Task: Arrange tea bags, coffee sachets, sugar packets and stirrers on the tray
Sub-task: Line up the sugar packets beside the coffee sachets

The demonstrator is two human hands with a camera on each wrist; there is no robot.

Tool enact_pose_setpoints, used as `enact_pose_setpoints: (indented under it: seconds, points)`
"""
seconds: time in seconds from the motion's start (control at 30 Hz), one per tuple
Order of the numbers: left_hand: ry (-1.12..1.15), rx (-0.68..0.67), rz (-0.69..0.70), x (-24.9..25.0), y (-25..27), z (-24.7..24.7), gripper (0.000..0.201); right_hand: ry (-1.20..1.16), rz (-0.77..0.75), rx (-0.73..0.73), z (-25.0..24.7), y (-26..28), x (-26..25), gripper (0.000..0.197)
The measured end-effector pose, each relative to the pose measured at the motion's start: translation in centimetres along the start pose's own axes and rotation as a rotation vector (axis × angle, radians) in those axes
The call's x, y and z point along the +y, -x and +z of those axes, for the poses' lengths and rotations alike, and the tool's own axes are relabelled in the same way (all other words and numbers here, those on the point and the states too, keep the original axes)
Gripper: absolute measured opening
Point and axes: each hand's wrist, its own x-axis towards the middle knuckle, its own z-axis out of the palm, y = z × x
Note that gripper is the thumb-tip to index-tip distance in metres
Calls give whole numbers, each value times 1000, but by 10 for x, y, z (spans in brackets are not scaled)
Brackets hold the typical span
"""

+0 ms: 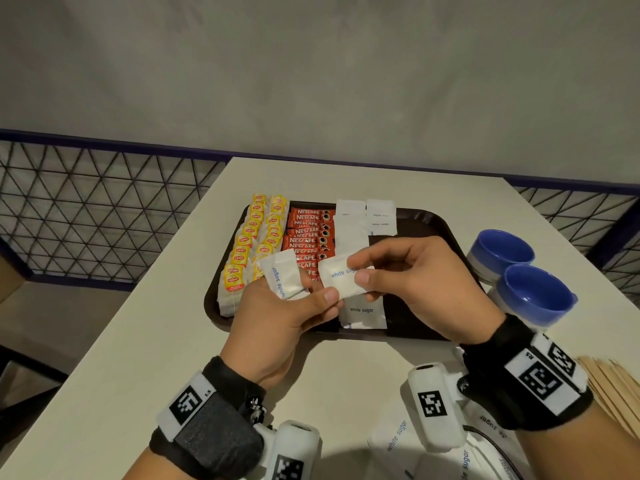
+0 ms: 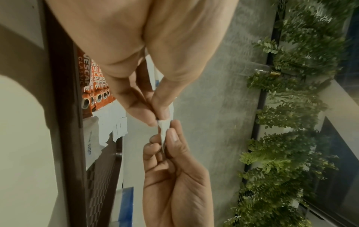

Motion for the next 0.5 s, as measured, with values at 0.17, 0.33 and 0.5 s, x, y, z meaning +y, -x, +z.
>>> enact_pose_setpoints:
  seconds: [0.17,0.33,0.5]
  points:
    - [-62,10,64,4,0,3,28,-10,30,17,-4,-2,-5,20]
    - [-63,46,0,2,-2,3,28,-128,74,138,-31,-36,-20,25]
    - [0,59,-60,3,-2,4,13,-9,160,287,-64,-103,-7,26]
